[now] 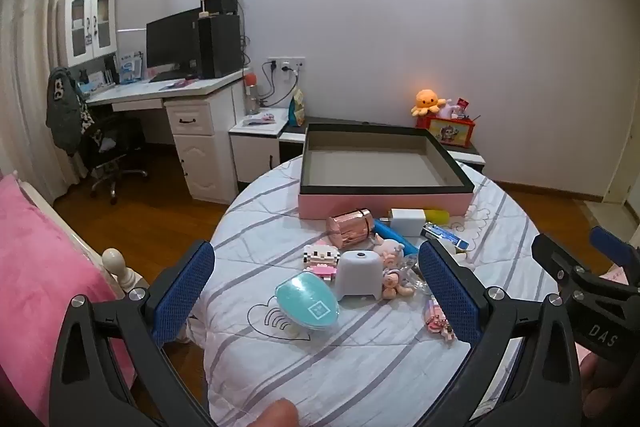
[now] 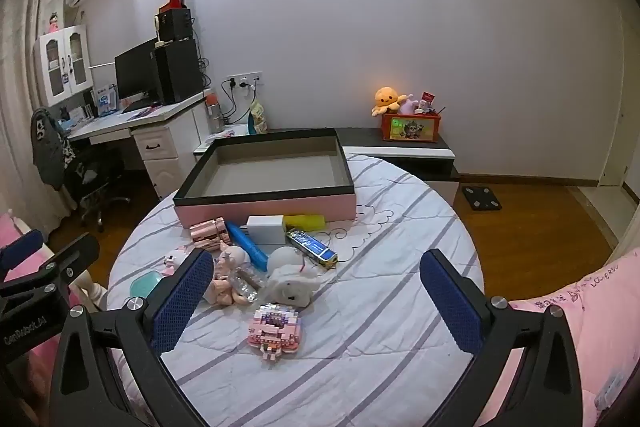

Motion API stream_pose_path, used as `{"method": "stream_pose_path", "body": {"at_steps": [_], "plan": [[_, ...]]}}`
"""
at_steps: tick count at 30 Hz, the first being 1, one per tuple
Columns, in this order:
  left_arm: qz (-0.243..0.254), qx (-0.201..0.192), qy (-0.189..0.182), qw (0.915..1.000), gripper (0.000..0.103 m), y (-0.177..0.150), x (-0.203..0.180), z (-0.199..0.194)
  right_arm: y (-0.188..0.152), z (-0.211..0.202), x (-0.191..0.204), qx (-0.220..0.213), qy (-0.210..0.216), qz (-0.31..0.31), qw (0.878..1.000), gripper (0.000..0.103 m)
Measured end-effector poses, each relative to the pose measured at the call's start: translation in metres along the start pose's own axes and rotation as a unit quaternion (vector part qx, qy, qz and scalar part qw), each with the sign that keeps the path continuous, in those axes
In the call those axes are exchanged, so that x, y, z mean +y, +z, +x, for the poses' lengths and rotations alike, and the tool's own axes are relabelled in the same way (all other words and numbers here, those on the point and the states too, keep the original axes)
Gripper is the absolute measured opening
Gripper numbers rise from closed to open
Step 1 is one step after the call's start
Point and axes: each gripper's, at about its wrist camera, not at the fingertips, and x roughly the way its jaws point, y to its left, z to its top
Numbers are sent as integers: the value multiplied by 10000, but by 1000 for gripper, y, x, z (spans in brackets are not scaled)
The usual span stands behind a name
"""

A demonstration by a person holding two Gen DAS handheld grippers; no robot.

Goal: Organize rigid objects

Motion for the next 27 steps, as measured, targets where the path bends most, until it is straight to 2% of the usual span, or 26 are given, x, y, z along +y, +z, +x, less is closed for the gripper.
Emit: {"method": "stream_pose_path", "body": {"at_steps": [6,16,27], "plan": [[-18,-31,-105,9999,103,2,-3,1,0,0,3,-19,-25,-19,10000,103],[-55,-314,-179,9993,103,5,-2,-6,6,-5,-1,-84,-77,19,9999,103],[-102,-275,-159,9994,103,4,1,-1,6,2,-1,-36,-42,-1,10000,103]]}}
